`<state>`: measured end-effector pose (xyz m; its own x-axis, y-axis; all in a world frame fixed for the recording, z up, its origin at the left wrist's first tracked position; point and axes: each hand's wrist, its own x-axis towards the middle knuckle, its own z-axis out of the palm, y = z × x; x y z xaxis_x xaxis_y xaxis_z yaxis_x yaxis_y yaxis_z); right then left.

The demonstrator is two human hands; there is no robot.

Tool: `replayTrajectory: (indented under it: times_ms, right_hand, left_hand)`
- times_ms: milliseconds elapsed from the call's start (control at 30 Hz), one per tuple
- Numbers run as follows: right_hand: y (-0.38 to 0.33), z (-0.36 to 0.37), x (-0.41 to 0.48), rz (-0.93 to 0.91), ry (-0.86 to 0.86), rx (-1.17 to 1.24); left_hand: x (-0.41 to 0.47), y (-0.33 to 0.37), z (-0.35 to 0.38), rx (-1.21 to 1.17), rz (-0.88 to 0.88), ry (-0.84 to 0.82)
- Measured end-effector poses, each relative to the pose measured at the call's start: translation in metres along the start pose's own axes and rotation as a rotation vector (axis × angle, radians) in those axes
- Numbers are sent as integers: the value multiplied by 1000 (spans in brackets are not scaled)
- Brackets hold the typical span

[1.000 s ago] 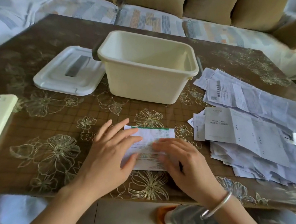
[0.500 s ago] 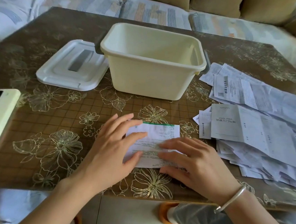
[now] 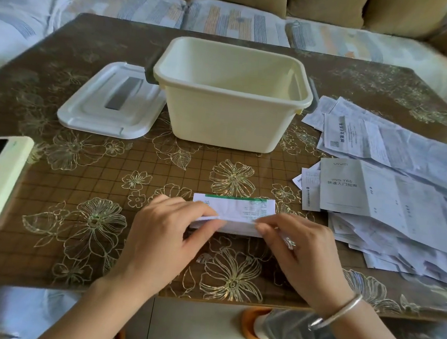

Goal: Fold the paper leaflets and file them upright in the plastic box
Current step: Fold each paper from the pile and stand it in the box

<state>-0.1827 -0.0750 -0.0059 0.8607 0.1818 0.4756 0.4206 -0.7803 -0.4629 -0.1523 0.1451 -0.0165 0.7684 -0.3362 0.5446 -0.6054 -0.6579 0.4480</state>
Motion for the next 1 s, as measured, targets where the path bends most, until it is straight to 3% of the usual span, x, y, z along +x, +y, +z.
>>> replayTrajectory:
  times_ms: [133,267,567,667,833,1000]
  right_hand:
    - [2,7,7,179,90,32]
    - [6,15,15,260,106,-49]
    - [9,25,28,293,24,-304]
    - [7,26,28,280,38,-372]
    - [7,25,28,296,20,-394]
    - [3,21,32,324,-59,-374]
  left_hand:
    - [12,4,3,43,-191,-2]
    - [21,2,11,98,-248,-20]
    - [21,8,19,377,-238,37]
    - [21,6,19,356,-244,75]
    - [23,4,22,375,-252,-9]
    - [22,16,26,478,-45,-18]
